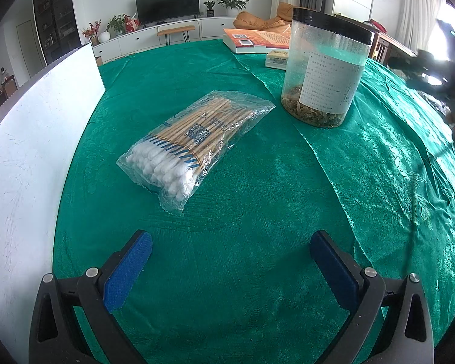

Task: Organize soft objects
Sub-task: 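Reach the right tool to the yellow tissue pack and grasp it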

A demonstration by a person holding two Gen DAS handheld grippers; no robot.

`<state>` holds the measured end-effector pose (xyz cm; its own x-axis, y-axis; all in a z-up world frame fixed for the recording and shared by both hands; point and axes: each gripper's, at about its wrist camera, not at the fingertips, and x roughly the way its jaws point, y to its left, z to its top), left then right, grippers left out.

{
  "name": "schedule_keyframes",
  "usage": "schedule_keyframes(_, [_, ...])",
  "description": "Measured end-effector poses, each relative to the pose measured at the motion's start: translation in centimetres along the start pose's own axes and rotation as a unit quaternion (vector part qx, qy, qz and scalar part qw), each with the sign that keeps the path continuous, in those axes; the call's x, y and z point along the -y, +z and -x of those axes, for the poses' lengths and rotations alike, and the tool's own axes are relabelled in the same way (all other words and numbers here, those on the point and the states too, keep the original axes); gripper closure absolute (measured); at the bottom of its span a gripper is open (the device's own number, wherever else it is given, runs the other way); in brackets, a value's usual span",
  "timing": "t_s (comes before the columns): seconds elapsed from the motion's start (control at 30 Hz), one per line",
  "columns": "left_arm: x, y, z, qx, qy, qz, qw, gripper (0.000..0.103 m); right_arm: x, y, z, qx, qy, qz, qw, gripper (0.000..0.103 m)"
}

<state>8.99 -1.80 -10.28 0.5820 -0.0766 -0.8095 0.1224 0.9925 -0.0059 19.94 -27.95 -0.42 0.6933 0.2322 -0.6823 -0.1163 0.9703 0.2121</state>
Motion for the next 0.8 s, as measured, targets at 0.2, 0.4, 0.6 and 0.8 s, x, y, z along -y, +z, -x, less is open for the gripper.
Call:
schedule_keyframes(0.2, [0.0,0.0,0.0,0.000,0.000,0.000,1.0000,0.000,-3.0,6.0,-9.3,-0.042,0.083,0.092,0.991,0.012])
schedule_keyframes(0.4, [0.0,0.0,0.0,0.000,0.000,0.000,1.0000,0.000,-5.5,7.2,-14.9,-0.098,0.165,0.130,0.973,0.013])
schedule_keyframes(0.6, [0.0,0.0,0.0,0.000,0.000,0.000,1.0000,0.000,-8.2,6.4,-17.7,-0.127,0.150,0.179,0.964,0.015])
schedule_keyframes(0.8, [0.0,0.0,0.0,0.000,0.000,0.000,1.0000,0.000,-9.1,5.5,-16.4,-0.123,0.081,0.202,0.968,0.039])
